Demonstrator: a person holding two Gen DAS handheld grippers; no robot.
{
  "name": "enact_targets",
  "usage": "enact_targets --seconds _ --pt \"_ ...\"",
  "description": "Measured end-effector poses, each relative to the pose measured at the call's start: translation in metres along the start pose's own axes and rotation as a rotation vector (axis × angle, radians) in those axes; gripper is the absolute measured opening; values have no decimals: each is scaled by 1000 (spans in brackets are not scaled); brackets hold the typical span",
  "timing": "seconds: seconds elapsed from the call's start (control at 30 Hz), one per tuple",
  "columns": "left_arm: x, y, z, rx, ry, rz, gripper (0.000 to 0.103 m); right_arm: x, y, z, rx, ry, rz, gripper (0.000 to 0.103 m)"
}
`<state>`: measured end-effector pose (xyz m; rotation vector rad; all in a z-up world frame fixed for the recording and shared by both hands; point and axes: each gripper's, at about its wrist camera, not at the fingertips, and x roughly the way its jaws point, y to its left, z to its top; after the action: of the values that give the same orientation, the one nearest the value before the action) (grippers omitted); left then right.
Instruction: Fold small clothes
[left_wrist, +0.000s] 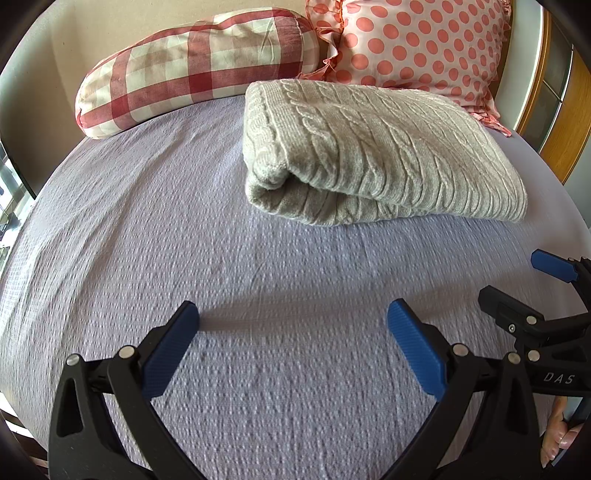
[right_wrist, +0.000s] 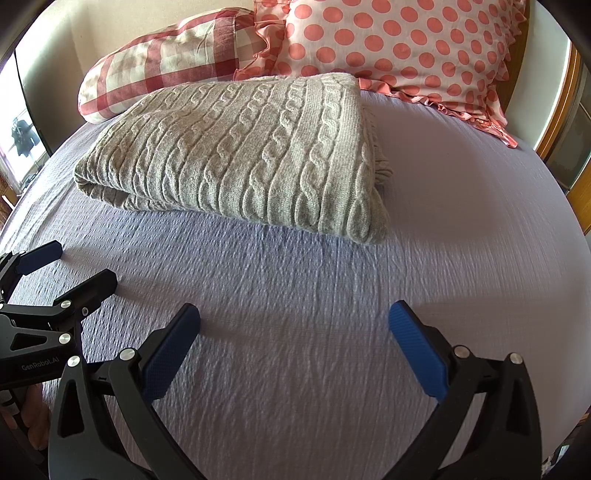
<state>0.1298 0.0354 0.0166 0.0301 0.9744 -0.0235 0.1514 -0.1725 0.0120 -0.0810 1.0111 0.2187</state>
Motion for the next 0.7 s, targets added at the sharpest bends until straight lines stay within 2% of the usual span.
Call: enact_targets --seconds 0.7 --pt "1 -1 0 3 7 1 101 0 0 0 0 0 0 102"
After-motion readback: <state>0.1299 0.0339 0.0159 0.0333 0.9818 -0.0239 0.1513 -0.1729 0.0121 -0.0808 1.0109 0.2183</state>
